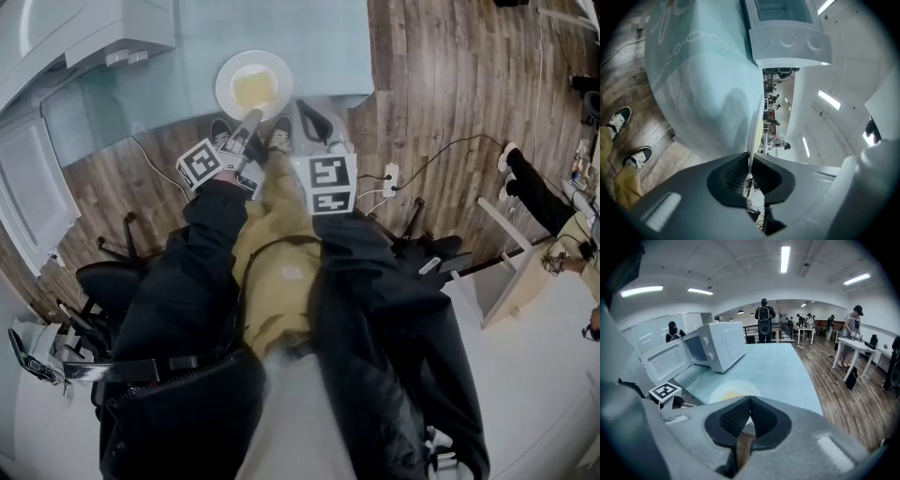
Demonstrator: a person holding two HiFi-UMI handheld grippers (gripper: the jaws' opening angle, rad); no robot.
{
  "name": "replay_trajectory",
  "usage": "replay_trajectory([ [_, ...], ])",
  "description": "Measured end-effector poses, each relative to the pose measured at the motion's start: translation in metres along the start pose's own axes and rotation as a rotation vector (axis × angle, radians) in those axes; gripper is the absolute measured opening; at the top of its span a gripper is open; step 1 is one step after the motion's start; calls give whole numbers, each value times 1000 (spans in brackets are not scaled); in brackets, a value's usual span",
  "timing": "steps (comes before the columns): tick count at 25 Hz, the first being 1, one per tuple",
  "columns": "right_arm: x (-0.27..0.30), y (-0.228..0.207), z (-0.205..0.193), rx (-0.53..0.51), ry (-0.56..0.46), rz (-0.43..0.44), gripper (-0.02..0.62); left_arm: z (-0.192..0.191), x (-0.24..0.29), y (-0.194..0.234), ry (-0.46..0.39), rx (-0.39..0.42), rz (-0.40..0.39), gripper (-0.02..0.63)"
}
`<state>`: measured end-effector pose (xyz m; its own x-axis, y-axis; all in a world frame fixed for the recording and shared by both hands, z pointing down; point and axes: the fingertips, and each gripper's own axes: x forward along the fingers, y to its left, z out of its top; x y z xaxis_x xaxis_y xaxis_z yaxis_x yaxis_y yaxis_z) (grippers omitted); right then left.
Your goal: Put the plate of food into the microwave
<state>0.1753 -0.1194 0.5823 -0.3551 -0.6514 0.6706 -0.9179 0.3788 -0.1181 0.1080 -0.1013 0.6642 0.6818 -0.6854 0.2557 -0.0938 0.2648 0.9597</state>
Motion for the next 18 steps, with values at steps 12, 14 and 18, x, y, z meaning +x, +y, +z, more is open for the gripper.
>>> replay_trajectory([
  [12,-5,48,32,-108,-64,96,-3,24,-41,-42,-135,-24,-115,11],
  [14,-6,61,39,-132,-75,125,-3,31,-53,-48,-178,-31,-123,11],
  [18,2,91,57,-198,-88,201,-3,51,-73,-57,-272,-28,-144,11],
])
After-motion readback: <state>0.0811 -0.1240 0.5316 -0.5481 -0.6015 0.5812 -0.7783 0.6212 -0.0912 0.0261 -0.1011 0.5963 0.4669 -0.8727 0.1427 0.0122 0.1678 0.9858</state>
